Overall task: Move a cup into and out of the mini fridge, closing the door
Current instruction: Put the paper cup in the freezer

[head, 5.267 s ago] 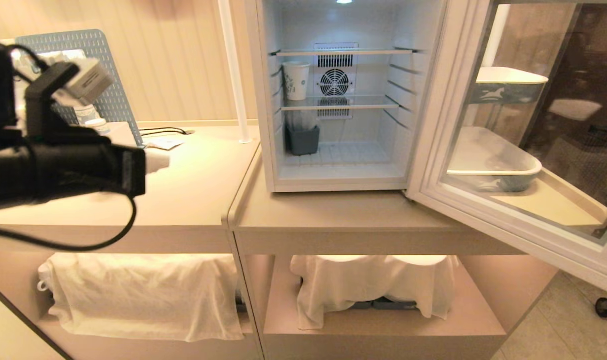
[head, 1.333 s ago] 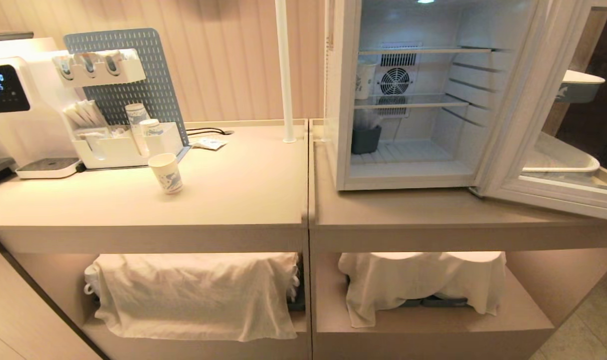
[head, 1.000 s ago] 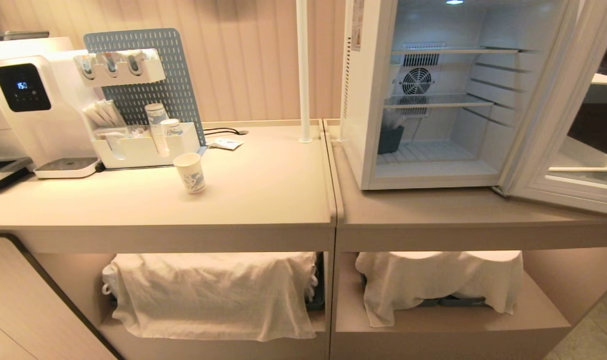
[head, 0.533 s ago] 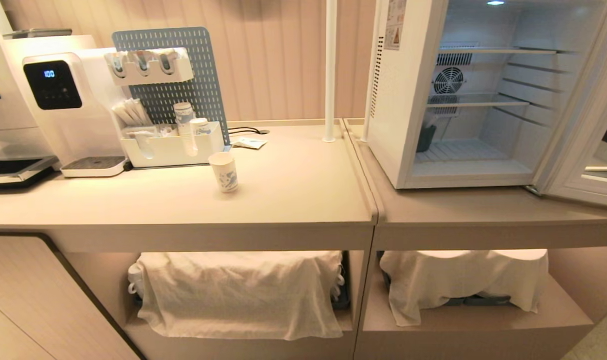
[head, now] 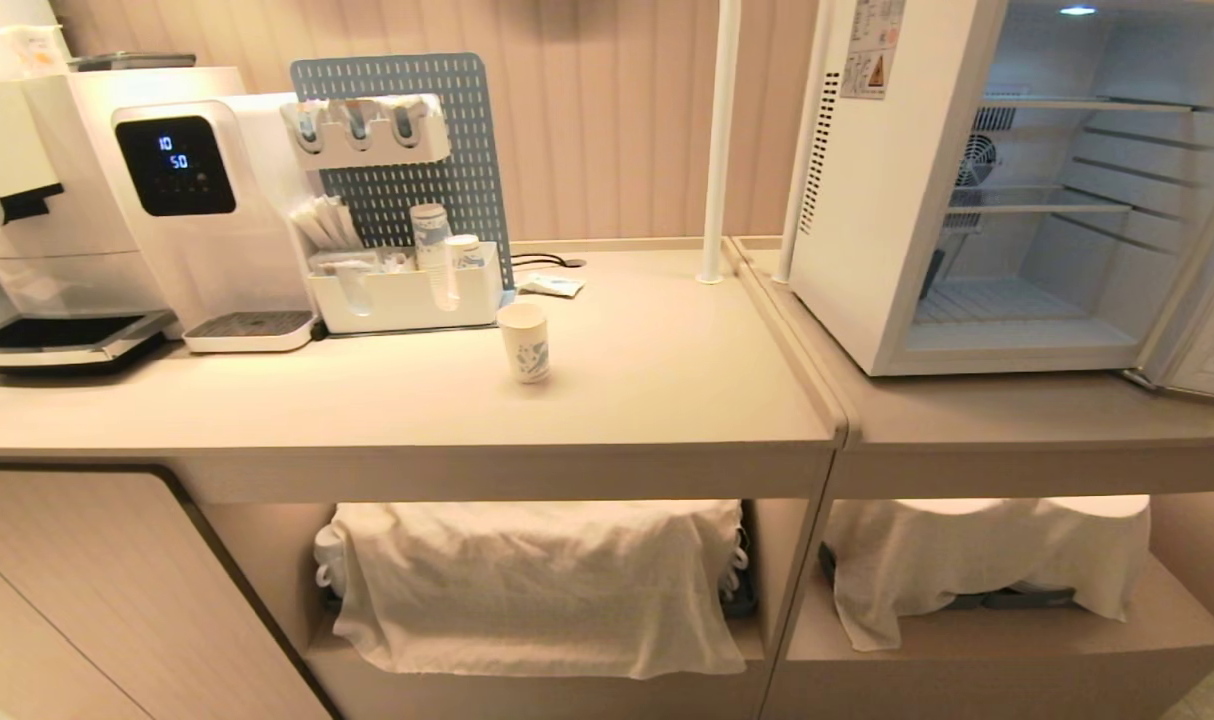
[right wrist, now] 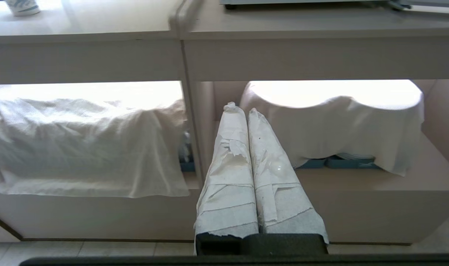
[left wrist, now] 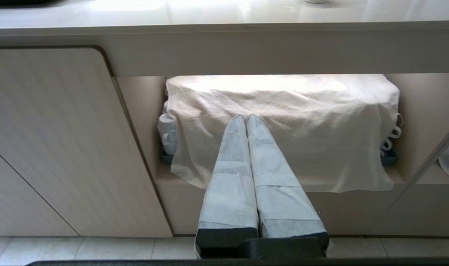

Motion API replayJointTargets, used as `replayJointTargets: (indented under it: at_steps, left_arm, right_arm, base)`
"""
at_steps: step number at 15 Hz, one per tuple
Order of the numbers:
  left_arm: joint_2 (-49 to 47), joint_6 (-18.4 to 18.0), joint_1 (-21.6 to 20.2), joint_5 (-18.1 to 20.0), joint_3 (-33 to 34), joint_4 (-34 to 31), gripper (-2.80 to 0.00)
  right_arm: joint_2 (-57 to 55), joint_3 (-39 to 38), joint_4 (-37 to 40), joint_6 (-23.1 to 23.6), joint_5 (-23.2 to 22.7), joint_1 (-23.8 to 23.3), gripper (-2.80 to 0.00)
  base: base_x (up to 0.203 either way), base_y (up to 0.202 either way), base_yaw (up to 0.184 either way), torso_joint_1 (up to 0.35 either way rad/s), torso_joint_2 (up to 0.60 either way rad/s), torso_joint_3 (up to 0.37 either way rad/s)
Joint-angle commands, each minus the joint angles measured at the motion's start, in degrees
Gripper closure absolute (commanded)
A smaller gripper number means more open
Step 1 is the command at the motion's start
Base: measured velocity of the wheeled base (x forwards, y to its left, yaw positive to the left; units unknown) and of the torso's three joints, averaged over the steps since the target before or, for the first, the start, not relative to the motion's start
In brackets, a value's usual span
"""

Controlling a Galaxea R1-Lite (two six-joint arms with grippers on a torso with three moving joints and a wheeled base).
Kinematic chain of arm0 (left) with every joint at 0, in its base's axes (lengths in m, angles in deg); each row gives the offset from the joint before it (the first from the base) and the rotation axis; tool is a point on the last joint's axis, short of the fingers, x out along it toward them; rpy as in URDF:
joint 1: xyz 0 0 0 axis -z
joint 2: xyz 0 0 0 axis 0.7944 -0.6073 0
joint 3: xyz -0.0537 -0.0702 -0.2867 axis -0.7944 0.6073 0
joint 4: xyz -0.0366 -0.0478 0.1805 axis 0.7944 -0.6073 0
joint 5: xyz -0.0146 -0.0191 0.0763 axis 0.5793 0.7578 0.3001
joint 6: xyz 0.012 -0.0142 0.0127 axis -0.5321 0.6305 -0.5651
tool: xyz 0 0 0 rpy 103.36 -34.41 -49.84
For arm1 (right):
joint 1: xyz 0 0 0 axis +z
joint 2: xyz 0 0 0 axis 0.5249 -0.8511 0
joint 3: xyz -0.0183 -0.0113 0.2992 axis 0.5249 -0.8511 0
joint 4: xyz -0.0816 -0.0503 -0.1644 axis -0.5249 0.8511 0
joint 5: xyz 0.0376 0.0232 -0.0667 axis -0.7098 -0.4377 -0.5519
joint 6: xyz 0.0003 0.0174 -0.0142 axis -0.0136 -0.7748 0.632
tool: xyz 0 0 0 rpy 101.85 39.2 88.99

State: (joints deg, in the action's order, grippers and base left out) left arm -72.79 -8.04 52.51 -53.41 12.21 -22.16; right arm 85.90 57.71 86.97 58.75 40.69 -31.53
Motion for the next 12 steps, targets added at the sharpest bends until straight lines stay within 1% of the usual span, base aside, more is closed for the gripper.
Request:
replayJointTargets:
  at_steps: [1,12]
  left_arm:
    - [-0.1,-0.1,0.0,0.0,0.0,0.0,0.0]
    - [-0.1,0.0,0.0,0.0,0.0,0.0,0.0]
  right_arm:
    - [-0.1,0.0,0.0,0.0,-0.1,0.0,0.0]
    - [-0.1,0.0,0.0,0.2,-0.1,0.0,0.0]
  base:
    - [0.0,0.193,-0.002,-0.002,0.0,0.0]
    - [0.0,0.191,-0.002,0.003,0.0,0.002]
